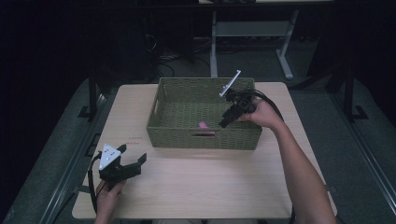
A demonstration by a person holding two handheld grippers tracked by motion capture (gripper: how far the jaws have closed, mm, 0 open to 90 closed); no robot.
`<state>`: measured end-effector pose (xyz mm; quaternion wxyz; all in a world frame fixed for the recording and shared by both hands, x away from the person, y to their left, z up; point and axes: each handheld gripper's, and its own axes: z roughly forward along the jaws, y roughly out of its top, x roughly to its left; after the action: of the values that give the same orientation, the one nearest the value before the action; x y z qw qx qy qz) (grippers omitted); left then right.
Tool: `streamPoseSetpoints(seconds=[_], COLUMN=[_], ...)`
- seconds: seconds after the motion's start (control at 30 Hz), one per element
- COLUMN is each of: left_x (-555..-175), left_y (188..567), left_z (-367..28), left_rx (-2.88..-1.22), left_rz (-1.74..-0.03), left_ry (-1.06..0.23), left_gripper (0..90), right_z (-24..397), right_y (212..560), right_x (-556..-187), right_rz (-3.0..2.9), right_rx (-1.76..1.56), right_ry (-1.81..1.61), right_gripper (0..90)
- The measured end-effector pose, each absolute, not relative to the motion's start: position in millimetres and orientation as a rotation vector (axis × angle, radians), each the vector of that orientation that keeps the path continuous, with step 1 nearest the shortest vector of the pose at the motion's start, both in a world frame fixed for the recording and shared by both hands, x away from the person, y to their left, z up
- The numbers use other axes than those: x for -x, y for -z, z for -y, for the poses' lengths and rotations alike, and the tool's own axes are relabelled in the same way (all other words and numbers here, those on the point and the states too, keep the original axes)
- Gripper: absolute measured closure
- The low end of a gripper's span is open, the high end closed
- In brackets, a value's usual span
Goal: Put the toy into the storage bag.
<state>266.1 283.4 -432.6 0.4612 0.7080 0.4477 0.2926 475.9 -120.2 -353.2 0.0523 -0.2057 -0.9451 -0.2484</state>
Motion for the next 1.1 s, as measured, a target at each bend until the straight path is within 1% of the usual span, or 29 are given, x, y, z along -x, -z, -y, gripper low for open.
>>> streamPoseSetpoints(seconds=[0.53, 1.1], left_x=[-266, -266], left_y=[433, 433], left_z=[-281, -278], left_rx=[-1.745, -1.750], left_rz=[-1.100, -1.094], left_ry=[-0.721, -0.725], left_gripper=[13.9, 13.8], right_z=[135, 150], right_y=[329, 325], right_x=[-453, -427], right_rz=[2.896, 2.893], right_rx=[0.616, 0.603], right_ry=[0.845, 0.913], right_gripper=[43.1, 39.9])
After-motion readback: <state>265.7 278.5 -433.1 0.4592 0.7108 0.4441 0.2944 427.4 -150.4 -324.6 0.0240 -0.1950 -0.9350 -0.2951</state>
